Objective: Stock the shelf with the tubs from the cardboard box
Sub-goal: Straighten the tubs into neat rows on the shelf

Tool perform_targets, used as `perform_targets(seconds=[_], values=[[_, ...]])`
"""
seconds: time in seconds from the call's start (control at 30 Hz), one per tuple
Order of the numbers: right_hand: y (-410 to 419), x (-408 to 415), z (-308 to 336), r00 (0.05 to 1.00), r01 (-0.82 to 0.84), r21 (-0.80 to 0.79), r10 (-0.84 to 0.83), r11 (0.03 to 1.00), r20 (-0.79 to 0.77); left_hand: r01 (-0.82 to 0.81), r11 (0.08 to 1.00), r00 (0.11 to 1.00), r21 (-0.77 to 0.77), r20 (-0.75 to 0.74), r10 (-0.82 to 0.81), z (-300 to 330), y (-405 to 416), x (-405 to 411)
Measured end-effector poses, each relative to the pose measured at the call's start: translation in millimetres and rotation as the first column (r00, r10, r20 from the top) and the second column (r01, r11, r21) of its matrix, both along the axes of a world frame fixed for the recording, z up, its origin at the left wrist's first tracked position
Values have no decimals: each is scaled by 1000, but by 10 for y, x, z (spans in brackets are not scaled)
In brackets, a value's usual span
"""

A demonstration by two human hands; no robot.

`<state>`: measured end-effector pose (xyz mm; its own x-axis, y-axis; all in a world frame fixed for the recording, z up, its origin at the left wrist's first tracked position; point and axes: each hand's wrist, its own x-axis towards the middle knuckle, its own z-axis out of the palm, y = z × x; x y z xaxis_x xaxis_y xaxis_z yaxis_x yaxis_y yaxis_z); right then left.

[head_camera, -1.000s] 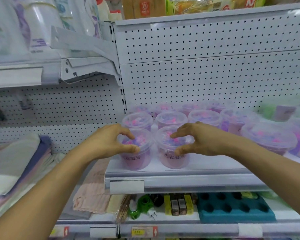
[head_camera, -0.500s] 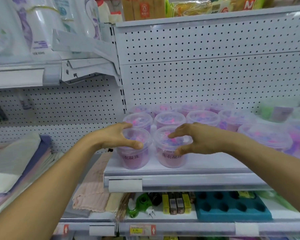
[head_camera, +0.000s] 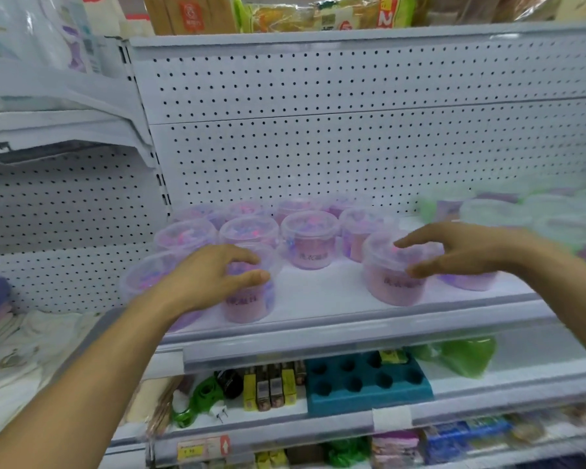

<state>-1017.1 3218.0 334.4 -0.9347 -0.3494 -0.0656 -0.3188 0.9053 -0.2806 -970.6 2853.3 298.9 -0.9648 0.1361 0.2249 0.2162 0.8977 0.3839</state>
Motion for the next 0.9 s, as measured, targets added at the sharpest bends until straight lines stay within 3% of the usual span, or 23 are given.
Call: perform_targets(seconds=[0.27, 0.47, 0.73, 0.83, 0.9], values=[[-440, -15, -237, 961, -208, 15, 207, 978, -181, -63, 996, 998, 66, 18, 62, -8, 67, 30], [-925, -12, -344, 927, -227, 55, 233, 972, -295, -89, 990, 996, 110, 40, 85, -15, 92, 49], [-937, 9, -380, 924, -252, 72, 262, 965, -280, -113, 989, 993, 97, 46, 108, -1, 176, 56], [-755, 64, -428, 934, -277, -25, 263, 960, -243, -151, 988, 987, -36, -59, 149, -51, 350, 1], [-523, 49, -442, 940, -231, -71, 204, 970, -273, -86, 995, 988, -47, -134, 79, -74, 545, -22]])
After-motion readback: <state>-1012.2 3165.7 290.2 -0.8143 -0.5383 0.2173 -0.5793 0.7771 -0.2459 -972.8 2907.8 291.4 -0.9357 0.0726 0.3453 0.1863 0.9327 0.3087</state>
